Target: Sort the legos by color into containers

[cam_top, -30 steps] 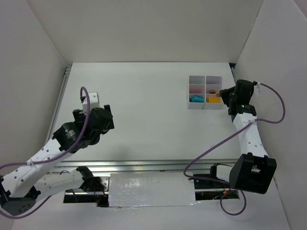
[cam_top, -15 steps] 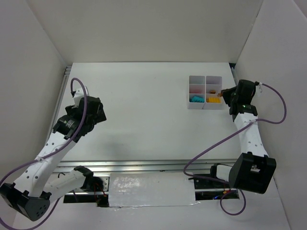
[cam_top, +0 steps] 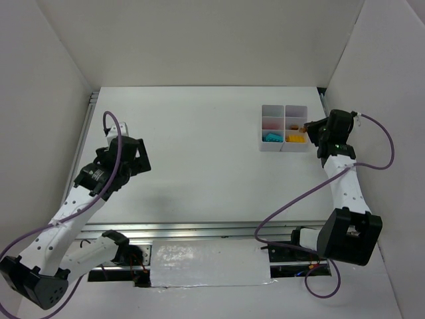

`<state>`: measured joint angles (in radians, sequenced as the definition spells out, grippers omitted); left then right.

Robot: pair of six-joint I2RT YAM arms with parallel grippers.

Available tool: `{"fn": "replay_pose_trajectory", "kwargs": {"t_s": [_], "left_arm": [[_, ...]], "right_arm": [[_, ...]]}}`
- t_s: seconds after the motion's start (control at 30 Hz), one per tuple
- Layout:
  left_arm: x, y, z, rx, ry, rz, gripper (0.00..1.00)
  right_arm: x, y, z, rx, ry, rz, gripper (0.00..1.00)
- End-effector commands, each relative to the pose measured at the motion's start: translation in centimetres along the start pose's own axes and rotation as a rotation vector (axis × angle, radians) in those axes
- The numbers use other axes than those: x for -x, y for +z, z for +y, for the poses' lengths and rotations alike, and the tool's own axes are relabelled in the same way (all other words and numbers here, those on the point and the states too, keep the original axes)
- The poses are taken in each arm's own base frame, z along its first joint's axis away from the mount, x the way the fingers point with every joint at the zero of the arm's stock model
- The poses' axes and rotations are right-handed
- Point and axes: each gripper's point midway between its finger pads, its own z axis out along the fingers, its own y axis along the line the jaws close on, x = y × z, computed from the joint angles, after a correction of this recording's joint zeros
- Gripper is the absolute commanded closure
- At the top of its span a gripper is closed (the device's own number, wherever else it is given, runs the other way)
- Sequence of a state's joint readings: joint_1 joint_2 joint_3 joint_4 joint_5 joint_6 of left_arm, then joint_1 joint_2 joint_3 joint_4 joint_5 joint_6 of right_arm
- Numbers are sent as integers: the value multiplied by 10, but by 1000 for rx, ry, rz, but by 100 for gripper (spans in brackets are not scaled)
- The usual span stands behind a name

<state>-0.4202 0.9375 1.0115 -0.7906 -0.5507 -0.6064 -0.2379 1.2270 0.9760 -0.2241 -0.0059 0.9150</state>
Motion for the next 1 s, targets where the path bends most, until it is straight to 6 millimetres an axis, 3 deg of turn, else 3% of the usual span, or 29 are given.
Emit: {"fn": "replay_pose_trajectory", "kwargs": {"t_s": [0.0,0.97], "left_arm": [[7,0,-4,-19,-12,-21,0],[5,2,-10,-47,0,-11,0]], "right_arm": [[9,1,12,49,-10,-26,100],[4,11,2,21,19,-17,100]]}}
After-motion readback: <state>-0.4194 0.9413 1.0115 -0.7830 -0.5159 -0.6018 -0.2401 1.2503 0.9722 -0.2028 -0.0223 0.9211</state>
